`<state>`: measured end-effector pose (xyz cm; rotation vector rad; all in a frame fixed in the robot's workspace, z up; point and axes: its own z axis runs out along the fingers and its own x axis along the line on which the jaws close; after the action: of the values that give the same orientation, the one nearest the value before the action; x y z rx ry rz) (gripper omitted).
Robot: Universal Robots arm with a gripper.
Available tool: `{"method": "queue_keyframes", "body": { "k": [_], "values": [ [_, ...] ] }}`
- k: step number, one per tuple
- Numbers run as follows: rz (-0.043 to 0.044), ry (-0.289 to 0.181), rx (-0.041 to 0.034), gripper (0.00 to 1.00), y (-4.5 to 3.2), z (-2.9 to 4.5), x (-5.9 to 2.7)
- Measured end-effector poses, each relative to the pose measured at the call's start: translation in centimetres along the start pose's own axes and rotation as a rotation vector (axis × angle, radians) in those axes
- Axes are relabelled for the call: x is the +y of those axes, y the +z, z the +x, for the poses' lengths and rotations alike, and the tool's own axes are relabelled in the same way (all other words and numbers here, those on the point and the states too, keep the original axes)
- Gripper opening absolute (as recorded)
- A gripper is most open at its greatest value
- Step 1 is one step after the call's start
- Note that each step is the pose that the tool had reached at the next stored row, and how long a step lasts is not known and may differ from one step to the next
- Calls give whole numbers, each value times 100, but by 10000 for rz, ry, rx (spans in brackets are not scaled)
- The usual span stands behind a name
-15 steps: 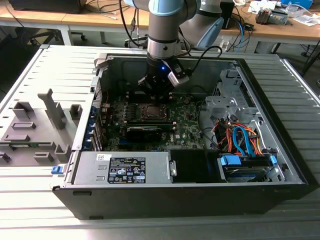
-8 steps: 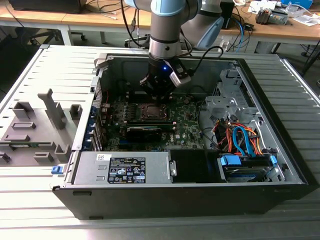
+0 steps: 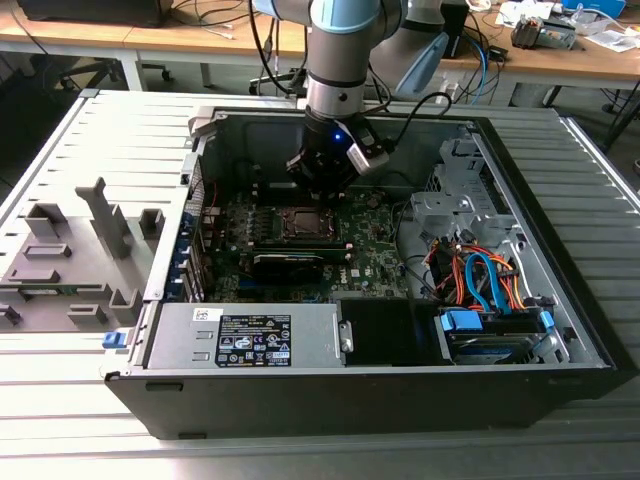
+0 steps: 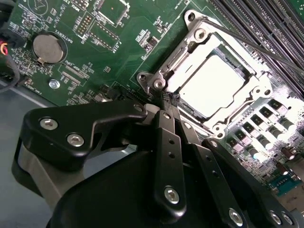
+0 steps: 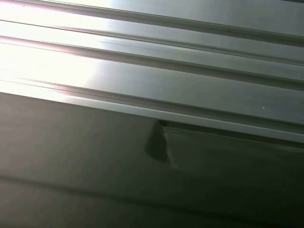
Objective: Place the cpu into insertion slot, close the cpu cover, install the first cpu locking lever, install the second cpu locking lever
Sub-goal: 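Install the first cpu locking lever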
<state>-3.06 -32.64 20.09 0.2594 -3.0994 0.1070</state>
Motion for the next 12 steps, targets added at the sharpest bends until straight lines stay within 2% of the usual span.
{"method": "queue_keyframes", "body": {
  "k": [12],
  "values": [
    [5,-1,0,11,-19,-4,21]
  ]
}}
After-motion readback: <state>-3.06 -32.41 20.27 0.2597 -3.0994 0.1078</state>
